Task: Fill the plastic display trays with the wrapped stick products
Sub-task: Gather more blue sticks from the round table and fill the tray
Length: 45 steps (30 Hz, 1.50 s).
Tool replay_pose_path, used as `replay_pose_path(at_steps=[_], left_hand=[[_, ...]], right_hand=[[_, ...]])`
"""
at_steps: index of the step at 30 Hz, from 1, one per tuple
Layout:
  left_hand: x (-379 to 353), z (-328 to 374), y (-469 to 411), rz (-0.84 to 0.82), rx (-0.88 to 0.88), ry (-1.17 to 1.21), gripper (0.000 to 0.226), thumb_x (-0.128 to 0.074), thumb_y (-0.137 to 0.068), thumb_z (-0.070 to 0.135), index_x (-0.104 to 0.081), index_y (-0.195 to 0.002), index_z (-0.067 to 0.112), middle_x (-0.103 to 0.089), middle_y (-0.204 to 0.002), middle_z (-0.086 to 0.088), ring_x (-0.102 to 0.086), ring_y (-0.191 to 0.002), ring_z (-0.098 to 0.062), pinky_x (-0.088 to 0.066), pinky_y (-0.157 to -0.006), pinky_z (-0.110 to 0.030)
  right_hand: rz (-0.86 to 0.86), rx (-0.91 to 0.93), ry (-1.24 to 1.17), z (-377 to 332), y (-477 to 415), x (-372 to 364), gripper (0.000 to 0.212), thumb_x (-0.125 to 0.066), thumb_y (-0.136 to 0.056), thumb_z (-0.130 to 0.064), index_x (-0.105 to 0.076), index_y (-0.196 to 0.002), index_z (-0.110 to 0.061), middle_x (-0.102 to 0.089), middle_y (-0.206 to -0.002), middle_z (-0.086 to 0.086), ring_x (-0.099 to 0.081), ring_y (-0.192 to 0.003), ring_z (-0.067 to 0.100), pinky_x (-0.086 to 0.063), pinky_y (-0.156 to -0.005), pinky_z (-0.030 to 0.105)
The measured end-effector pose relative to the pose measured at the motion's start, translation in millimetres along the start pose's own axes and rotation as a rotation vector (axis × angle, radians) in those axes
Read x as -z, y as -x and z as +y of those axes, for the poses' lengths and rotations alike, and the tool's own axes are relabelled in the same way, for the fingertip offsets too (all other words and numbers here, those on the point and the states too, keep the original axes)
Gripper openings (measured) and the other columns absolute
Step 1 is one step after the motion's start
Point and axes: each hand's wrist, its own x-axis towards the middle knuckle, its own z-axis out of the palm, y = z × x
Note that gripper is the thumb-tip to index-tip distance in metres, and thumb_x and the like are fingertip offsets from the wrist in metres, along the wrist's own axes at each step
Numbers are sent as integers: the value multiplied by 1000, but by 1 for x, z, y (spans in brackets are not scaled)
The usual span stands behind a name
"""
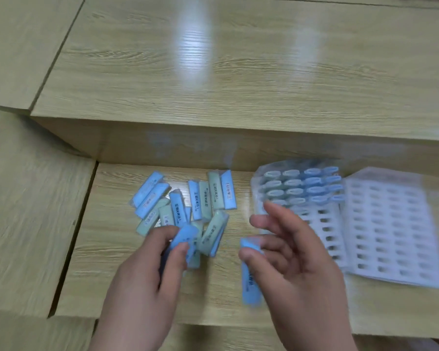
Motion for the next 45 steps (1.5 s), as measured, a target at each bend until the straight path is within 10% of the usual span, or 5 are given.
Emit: replay_pose_path(at_steps=[9, 17, 23, 45], left_hand=[[-53, 83, -6, -280, -187, 51, 17, -50, -86, 44, -45, -99, 54, -70, -89, 25, -59, -62, -4, -45, -56, -22], [-102, 114, -18, -149, -296, -166, 17, -69, -90, 25, -70, -101, 37, -53, -88, 22, -54, -80, 5, -41, -68, -8], [-121, 122, -25, -21, -341, -334, 28, -61, -93, 25, -63, -120, 31, -52, -100, 21, -57, -89, -7, -45, -71, -27], [-137, 100, -36, 177, -570, -216, 6, -70, -85, 19, -68, -89, 23, -62, -81, 18, -54, -80, -11, -50, -62, -30]], right_hand=[[205, 84, 51, -10, -43, 127, 42, -75, -74, -20, -70, -111, -39, -65, -89, -10, -64, -77, 3, -51, -69, 10], [116, 159, 279, 20, -86, 148, 32, -76, -83, -13, -69, -84, -44, -65, -82, -15, -64, -74, 4, -45, -65, 7], [40, 236, 266, 35, -93, 138, 20, -69, -91, -15, -72, -101, -31, -68, -100, -16, -66, -94, 7, -50, -79, 14], [41, 380, 40, 59, -88, 142, 25, -70, -86, -1, -73, -94, -24, -66, -98, -8, -68, -95, 20, -55, -79, 28]])
